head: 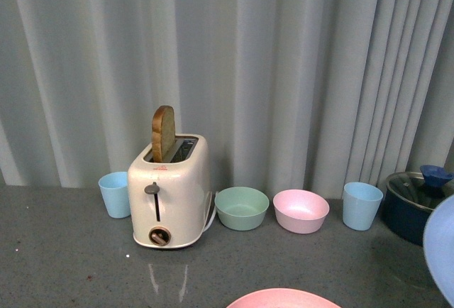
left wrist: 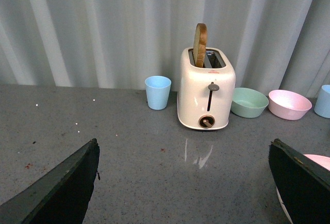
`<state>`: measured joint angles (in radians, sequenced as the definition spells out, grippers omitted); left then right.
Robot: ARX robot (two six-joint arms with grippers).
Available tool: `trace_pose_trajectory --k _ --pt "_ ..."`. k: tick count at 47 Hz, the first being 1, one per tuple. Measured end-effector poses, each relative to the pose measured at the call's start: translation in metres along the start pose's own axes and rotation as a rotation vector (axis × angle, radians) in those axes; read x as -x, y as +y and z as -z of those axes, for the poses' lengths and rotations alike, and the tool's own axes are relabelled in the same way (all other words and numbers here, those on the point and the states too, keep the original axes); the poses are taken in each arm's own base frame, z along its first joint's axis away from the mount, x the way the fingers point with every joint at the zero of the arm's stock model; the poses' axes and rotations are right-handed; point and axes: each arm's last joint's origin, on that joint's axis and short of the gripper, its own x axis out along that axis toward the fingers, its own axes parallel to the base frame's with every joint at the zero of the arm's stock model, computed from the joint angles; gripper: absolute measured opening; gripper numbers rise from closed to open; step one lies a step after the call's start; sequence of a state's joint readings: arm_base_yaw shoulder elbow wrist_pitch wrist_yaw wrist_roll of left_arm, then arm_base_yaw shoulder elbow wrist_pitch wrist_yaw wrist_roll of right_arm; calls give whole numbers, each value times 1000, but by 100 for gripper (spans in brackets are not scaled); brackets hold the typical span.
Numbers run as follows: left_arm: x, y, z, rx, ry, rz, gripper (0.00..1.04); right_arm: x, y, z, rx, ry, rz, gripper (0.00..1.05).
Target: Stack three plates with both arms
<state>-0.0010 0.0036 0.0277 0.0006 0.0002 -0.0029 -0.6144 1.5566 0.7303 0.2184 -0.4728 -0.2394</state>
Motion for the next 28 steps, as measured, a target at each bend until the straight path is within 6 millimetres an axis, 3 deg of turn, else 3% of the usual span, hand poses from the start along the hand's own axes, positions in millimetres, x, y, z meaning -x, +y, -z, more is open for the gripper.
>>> trace_pose_trajectory --k 4,15,22,28 --pt "0 0 0 0 0 0 98 -2 21 1 9 -9 -51 3" --pt "0 0 0 0 0 0 98 -19 108 18 22 5 -243 3" --pt "0 0 0 0 0 0 98 -34 141 38 -2 60 -318 3" --pt "0 0 0 0 0 0 98 -44 152 52 -22 103 -337 3"
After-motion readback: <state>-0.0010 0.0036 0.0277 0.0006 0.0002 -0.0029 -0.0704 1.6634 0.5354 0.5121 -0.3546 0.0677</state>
